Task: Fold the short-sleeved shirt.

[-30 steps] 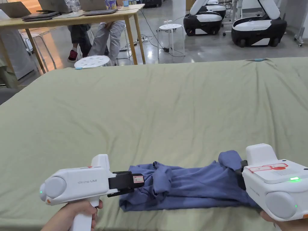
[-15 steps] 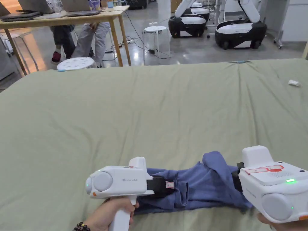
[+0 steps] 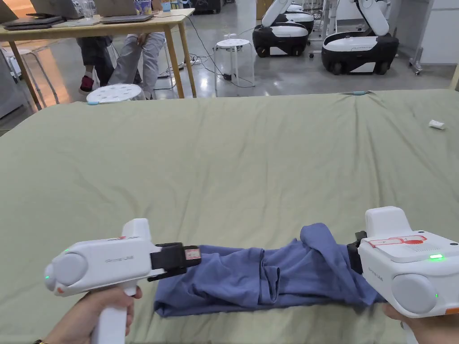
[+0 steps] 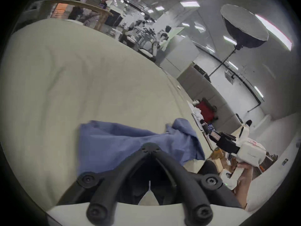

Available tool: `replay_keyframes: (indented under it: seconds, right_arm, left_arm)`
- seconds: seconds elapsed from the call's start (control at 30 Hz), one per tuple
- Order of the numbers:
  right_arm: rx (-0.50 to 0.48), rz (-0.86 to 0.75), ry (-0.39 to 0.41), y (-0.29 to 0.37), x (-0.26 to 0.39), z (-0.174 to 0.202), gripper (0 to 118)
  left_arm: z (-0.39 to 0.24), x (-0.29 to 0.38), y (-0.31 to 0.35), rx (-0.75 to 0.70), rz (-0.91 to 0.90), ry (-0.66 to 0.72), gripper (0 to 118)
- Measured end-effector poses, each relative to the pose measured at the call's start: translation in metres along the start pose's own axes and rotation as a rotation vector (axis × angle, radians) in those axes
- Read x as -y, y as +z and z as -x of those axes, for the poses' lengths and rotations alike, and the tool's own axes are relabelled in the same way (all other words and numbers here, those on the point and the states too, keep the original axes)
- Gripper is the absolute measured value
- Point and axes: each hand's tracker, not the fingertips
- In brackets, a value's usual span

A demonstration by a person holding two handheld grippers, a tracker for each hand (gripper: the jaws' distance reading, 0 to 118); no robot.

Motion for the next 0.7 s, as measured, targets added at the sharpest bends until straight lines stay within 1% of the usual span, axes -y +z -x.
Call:
replay_keyframes:
  seconds: [0.1,0.17,0.27,0.33,0.37,0.4,0.43,0.47,0.5,0.53,0.6,0.7]
  right_arm:
    - [-0.007,-0.003,0.007,0.000,-0.002,0.003,0]
    - [-0.010,-0.003,0.010,-0.001,-0.003,0.005,0]
    - [-0.017,0.000,0.016,-0.002,-0.003,0.008,0]
    - [-0.024,0.002,0.020,-0.002,-0.003,0.009,0]
    - [-0.028,0.005,0.020,-0.002,-0.003,0.009,0]
    - [-0.034,0.010,0.021,-0.002,-0.003,0.010,0]
    - [-0.042,0.014,0.019,-0.002,-0.003,0.009,0]
    - [-0.043,0.016,0.018,-0.003,-0.002,0.009,0]
    - [-0.040,0.019,0.021,-0.003,-0.001,0.009,0]
    - [-0.033,0.023,0.027,-0.004,-0.001,0.009,0]
    - [-0.032,0.026,0.026,-0.005,0.000,0.008,0]
    - [-0.028,0.030,0.025,-0.006,0.000,0.007,0]
  left_arm:
    - [0.017,0.004,0.020,-0.011,-0.042,0.021,0]
    - [0.025,0.004,0.029,-0.003,-0.071,0.070,0]
    - [0.026,0.003,0.032,0.000,-0.078,0.058,0]
    - [0.028,0.001,0.029,-0.024,-0.075,0.055,0]
    - [0.029,0.002,0.027,-0.033,-0.078,0.062,5]
    - [0.031,0.002,0.025,-0.034,-0.074,0.070,23]
    - [0.030,0.004,0.024,-0.029,-0.072,0.079,53]
    - [0.031,0.006,0.022,-0.026,-0.074,0.085,91]
    - [0.032,0.008,0.019,-0.022,-0.066,0.093,108]
    - [0.033,0.010,0.016,-0.006,-0.048,0.105,111]
    - [0.034,0.014,0.013,0.063,-0.033,0.128,109]
    - [0.039,0.017,0.000,0.071,-0.005,0.137,109]
